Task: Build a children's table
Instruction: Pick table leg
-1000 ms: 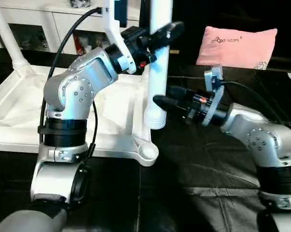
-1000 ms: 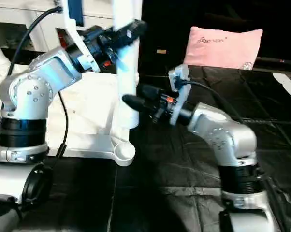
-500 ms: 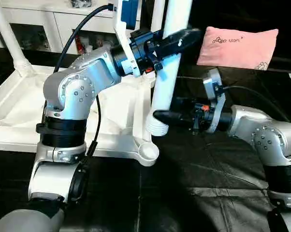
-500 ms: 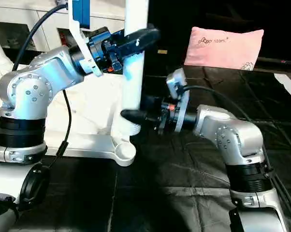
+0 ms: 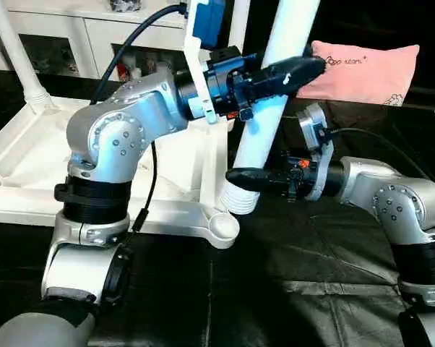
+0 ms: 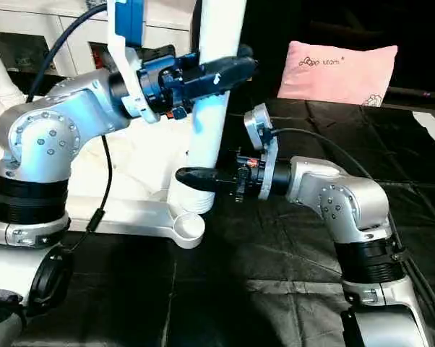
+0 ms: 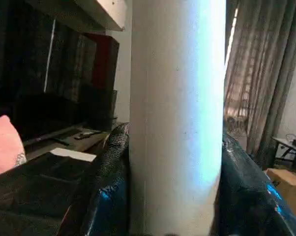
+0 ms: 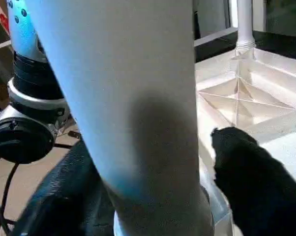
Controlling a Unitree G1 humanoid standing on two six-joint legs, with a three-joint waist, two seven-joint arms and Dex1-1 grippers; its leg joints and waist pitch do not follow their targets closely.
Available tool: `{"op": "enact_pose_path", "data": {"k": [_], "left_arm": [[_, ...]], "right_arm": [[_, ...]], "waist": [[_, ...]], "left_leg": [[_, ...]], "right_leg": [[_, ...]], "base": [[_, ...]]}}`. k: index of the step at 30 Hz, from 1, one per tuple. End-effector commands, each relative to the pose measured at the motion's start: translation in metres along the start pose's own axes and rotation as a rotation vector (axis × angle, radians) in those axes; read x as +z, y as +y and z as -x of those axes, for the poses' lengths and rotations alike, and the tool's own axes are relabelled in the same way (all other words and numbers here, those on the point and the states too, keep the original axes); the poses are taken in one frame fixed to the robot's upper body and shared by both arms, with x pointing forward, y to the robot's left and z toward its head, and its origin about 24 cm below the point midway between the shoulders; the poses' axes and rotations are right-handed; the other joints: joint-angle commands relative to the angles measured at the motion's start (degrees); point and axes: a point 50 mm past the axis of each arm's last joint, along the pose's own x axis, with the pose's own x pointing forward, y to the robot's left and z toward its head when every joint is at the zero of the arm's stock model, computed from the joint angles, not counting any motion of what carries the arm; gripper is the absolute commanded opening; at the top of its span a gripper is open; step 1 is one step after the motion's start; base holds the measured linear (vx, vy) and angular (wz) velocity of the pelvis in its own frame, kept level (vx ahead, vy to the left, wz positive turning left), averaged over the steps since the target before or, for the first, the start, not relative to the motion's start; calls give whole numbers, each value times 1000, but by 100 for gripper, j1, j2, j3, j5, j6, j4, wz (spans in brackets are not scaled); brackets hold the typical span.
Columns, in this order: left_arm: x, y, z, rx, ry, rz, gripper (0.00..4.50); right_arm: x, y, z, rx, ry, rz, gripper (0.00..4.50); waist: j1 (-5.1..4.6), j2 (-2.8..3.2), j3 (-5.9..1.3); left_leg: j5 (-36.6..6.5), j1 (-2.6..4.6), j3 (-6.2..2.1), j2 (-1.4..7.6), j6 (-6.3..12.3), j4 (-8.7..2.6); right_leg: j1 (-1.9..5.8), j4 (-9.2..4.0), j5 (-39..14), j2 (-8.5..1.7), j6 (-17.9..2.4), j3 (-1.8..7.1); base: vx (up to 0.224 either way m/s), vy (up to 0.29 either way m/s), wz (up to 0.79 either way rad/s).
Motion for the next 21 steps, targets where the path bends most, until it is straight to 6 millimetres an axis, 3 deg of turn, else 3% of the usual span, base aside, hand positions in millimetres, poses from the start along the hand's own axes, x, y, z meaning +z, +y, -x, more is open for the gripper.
{"op": "enact_pose_path", "data": {"k": [1,5,6,12,21], "left_arm": [[8,-7,-6,-41,-21,-10,179],[7,-7,-6,-40,-18,-10,179],[7,-6,-6,-39,-18,-8,179],[7,-7,-5,-38,-14,-9,179],[5,-9,-6,-48,-1,-14,179]], "right_arm": [[-2,0,1,0,26,23,309],[-3,0,0,4,31,33,294],[-3,0,0,4,33,35,265],[-4,-1,0,10,38,39,221],[-4,-1,-1,18,37,44,204]], "waist": [[4,50,-411],[2,45,-408],[2,41,-407],[2,35,-407],[3,49,-410]], "left_leg": [[-702,201,-61,226,-202,-348],[-749,202,-60,226,-187,-349],[-738,205,-60,227,-185,-349],[-730,201,-57,223,-172,-346],[-716,203,-61,225,-155,-345]], "right_leg": [[223,-406,359,-444,-1374,214],[223,-413,302,-441,-1358,217],[219,-414,293,-437,-1354,217],[222,-415,275,-441,-1348,220],[219,-408,330,-436,-1368,216]], "base": [[0,0,0],[0,0,0],[0,0,0],[0,0,0],[0,0,0]]}}
